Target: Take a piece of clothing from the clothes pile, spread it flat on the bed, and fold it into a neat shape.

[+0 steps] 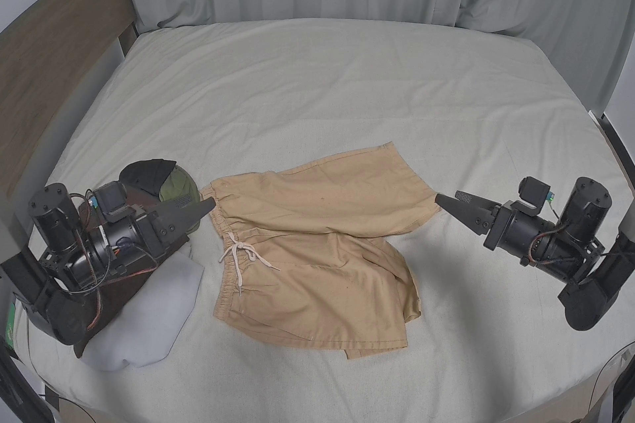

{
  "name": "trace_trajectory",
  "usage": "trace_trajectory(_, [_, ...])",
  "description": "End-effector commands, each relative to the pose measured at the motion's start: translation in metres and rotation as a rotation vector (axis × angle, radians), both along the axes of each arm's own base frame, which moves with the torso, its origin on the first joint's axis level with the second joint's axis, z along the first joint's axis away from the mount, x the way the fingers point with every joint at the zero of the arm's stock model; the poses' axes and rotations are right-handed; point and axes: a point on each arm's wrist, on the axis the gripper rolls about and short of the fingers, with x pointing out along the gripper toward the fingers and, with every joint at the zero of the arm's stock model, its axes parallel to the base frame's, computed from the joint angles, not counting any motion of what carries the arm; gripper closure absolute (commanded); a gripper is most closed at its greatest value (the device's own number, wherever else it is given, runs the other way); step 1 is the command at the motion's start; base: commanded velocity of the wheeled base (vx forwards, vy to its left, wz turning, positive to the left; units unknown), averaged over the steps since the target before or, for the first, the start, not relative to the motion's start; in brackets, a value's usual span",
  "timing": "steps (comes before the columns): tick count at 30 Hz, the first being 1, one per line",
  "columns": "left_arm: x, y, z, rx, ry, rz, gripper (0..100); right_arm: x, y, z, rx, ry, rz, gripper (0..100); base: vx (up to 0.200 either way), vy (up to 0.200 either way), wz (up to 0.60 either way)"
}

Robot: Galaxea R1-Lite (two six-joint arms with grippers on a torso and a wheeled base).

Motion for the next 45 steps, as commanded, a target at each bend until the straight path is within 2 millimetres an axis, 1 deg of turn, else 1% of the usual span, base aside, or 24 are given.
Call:
trace_trajectory(1, [-0.021,0.001,0.01,0.064,-0.086,-0.033,0,-0.018,-0.003,0.007,-0.022,-0.028,0.023,0,0.0,0.0,0.0])
trace_trajectory(6, [-0.023,0.003,0.008,0.105,-0.12,-0.023,0,-0.021,-0.001,0.005,-0.047,-0.041,0.031,0,0.0,0.0,0.0])
trace_trajectory(10, [-0.029,0.004,0.005,0.131,-0.126,-0.043,0,-0.022,-0.001,0.003,-0.07,-0.054,0.03,0,0.0,0.0,0.0])
trace_trajectory(11, [-0.033,0.004,0.0,0.168,-0.144,-0.07,0,-0.024,0.001,0.002,-0.09,-0.068,0.039,0,0.0,0.0,0.0])
trace_trajectory(14, [-0.034,0.004,-0.004,0.229,-0.197,-0.082,0,-0.027,0.006,0.001,-0.099,-0.071,0.057,0,0.0,0.0,0.0])
trace_trajectory(17, [-0.034,0.004,-0.005,0.272,-0.238,-0.083,0,-0.028,0.007,0.001,-0.099,-0.071,0.058,0,0.0,0.0,0.0])
trace_trajectory(20, [-0.04,0.004,-0.009,0.314,-0.279,-0.129,0,-0.027,0.007,-0.001,-0.099,-0.062,0.067,0,0.0,0.0,0.0])
trace_trajectory(23, [-0.04,0.004,-0.009,0.331,-0.314,-0.167,0,-0.026,0.007,-0.003,-0.101,-0.054,0.067,0,0.0,0.0,0.0])
trace_trajectory(26, [-0.038,0.006,-0.008,0.351,-0.345,-0.162,0,-0.025,0.008,-0.006,-0.105,-0.045,0.068,0,0.0,0.0,0.0])
trace_trajectory(32, [-0.038,0.007,-0.011,0.362,-0.347,-0.172,0,-0.026,0.008,-0.014,-0.115,-0.012,0.073,0,0.0,0.0,0.0])
trace_trajectory(35, [-0.036,0.007,-0.014,0.364,-0.338,-0.173,0,-0.026,0.008,-0.021,-0.125,0.015,0.073,0,0.0,0.0,0.0])
trace_trajectory(41, [-0.033,0.008,-0.023,0.374,-0.312,-0.174,0,-0.023,0.007,-0.044,-0.18,0.076,0.074,0,0.0,0.0,0.0])
trace_trajectory(42, [-0.033,0.008,-0.023,0.374,-0.312,-0.174,0,-0.023,0.007,-0.044,-0.18,0.076,0.074,0,0.0,0.0,0.0])
trace_trajectory(43, [-0.033,0.008,-0.024,0.371,-0.306,-0.176,0,-0.02,0.007,-0.053,-0.204,0.093,0.072,0,0.0,0.0,0.0])
trace_trajectory(45, [-0.033,0.008,-0.024,0.374,-0.309,-0.176,0,-0.019,0.007,-0.06,-0.218,0.11,0.073,0,0.0,0.0,0.0])
